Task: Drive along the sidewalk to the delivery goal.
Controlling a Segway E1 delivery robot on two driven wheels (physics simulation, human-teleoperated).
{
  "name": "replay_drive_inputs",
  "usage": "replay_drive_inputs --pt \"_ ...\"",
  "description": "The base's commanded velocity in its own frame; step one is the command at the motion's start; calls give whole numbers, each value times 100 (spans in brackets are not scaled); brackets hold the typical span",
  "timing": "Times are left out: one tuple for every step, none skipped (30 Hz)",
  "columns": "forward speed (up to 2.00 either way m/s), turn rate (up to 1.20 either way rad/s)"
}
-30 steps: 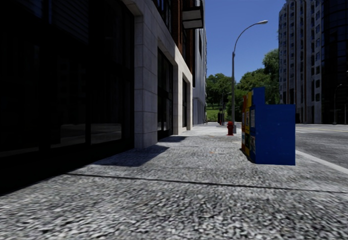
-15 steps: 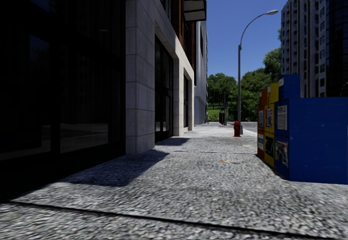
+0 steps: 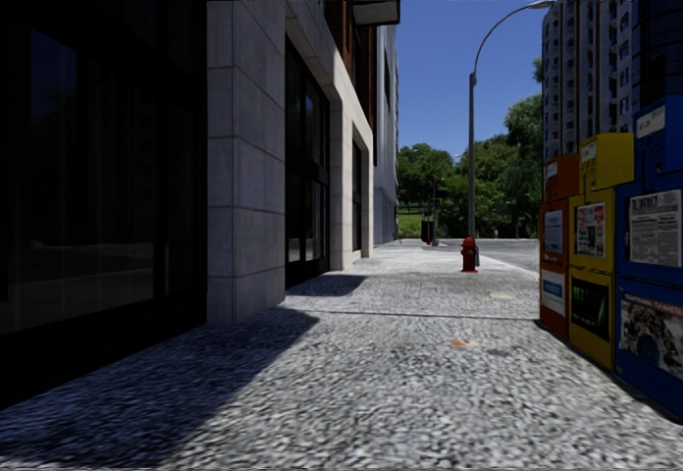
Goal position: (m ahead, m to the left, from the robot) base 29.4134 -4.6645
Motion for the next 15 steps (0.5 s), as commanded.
replay_drive_inputs --pt "200 -34" --pt "200 -33" --pt "200 -25" --pt "200 -12" --pt "200 -12" --pt "200 -9" --pt "200 -8" --pt "200 -8" --pt "200 -8" --pt "200 -9" --pt "200 -21" --pt "200 -39" --pt "200 -39" --pt "200 -48" --pt "200 -49"
